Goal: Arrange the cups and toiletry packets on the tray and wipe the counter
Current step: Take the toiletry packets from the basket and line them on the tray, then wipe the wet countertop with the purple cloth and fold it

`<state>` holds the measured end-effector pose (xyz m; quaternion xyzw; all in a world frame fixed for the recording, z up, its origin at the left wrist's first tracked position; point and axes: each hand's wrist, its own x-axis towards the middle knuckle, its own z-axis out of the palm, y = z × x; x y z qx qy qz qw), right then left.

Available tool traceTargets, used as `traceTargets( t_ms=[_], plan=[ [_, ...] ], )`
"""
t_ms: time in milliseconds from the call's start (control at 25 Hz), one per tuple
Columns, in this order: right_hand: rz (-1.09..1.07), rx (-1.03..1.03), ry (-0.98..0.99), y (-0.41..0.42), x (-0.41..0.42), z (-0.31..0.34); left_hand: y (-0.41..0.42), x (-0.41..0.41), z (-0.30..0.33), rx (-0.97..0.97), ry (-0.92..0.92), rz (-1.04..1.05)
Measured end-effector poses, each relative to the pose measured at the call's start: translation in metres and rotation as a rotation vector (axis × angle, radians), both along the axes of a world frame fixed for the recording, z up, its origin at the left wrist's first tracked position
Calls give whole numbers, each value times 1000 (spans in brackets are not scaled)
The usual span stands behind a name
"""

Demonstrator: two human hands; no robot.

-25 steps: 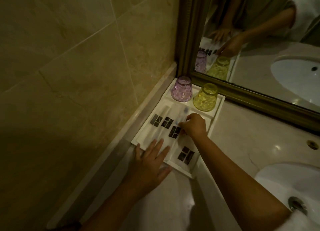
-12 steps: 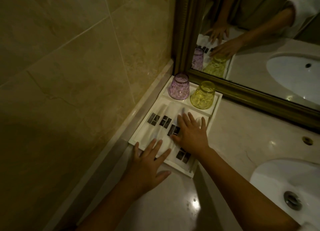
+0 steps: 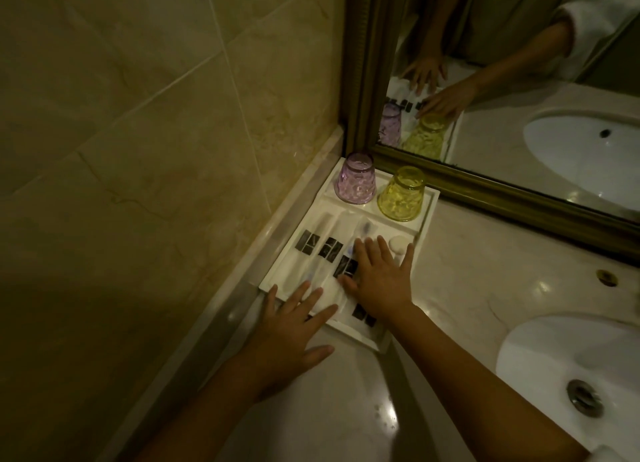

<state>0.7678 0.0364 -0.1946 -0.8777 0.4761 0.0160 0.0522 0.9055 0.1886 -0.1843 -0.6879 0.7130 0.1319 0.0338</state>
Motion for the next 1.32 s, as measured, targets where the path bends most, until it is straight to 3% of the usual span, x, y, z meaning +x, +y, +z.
traceTargets(
  t_ms=[120,320,440,600,760,960,1320],
  plan=[
    [-3,6,-43,5,-4,13,-7,0,11,42,20,-19],
    [-55,-14,-167,44,-41,50,7,-13,35,-120,122,-8],
    [-92,-34,-233,84,-81,70,14,-36,50,-275,213,-99],
    [-239,-98,-229,144,-143,80,20,-88,63,-450,170,-256],
    [-383,-154,-196,204,-209,87,43,-151,75,-361,158,-297],
    [-538,-220,-186,265,-286,95,82,-220,87,-396,98,-370],
    [-539,-157,-164,387,-455,83,197,-390,73,-358,149,-362]
  ],
)
